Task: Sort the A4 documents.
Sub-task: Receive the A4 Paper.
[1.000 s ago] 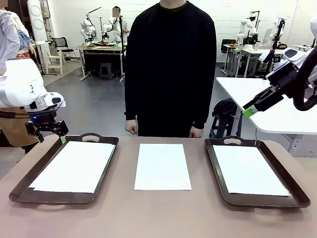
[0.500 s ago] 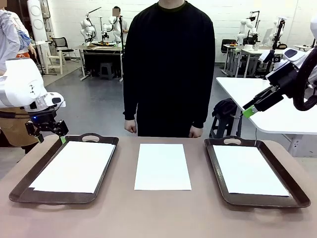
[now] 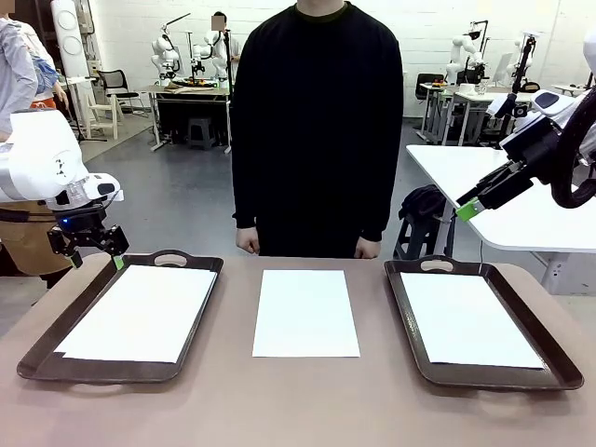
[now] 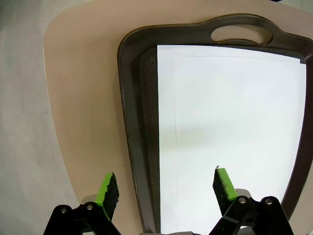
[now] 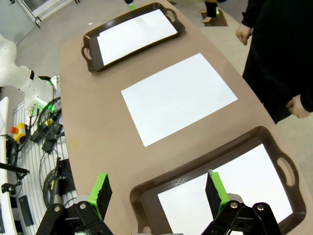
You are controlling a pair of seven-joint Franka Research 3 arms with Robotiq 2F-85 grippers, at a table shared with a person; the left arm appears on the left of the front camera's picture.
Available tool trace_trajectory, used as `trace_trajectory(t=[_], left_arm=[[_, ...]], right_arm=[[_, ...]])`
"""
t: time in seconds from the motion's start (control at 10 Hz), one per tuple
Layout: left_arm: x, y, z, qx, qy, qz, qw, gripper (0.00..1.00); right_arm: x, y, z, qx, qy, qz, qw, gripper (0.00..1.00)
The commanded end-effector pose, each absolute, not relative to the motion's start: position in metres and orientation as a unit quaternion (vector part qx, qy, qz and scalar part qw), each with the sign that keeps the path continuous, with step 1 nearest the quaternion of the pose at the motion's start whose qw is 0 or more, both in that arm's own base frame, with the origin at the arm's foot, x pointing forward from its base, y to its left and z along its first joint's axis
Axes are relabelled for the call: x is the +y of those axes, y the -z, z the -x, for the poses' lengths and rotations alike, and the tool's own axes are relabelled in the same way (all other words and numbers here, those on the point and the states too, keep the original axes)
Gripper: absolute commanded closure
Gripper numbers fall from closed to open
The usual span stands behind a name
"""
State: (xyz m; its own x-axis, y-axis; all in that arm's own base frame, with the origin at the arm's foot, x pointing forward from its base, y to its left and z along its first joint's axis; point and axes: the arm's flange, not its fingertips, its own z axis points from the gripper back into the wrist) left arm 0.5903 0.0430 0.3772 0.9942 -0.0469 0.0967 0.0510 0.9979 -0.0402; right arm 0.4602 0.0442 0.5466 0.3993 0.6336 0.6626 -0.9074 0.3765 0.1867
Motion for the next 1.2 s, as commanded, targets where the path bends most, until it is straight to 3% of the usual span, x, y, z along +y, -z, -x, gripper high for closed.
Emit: trace_trajectory(t=[0.0, 0.3, 0.6, 0.9, 1.1], left_arm=[[0.011, -0.390, -0.590, -0.068, 0.094, 0.028, 0.993, 0.00], [-0.020, -0.453, -0.579, -0.139, 0.153, 0.104, 0.973, 0.00], [-0.014, -0.513, -0.534, -0.215, 0.223, 0.208, 0.928, 0.00], [-0.012, -0.579, -0.504, -0.323, 0.304, 0.207, 0.872, 0.00], [-0.027, -0.590, -0.505, -0.344, 0.344, 0.220, 0.846, 0.00]], right_arm=[[0.044, -0.546, -0.460, -0.250, -0.488, -0.274, 0.790, 0.00], [0.044, -0.546, -0.460, -0.250, -0.488, -0.274, 0.790, 0.00], [0.044, -0.546, -0.460, -0.250, -0.488, -0.274, 0.790, 0.00], [0.044, -0.546, -0.460, -0.250, -0.488, -0.274, 0.790, 0.00], [0.044, -0.546, -0.460, -0.250, -0.488, -0.274, 0.790, 0.00]])
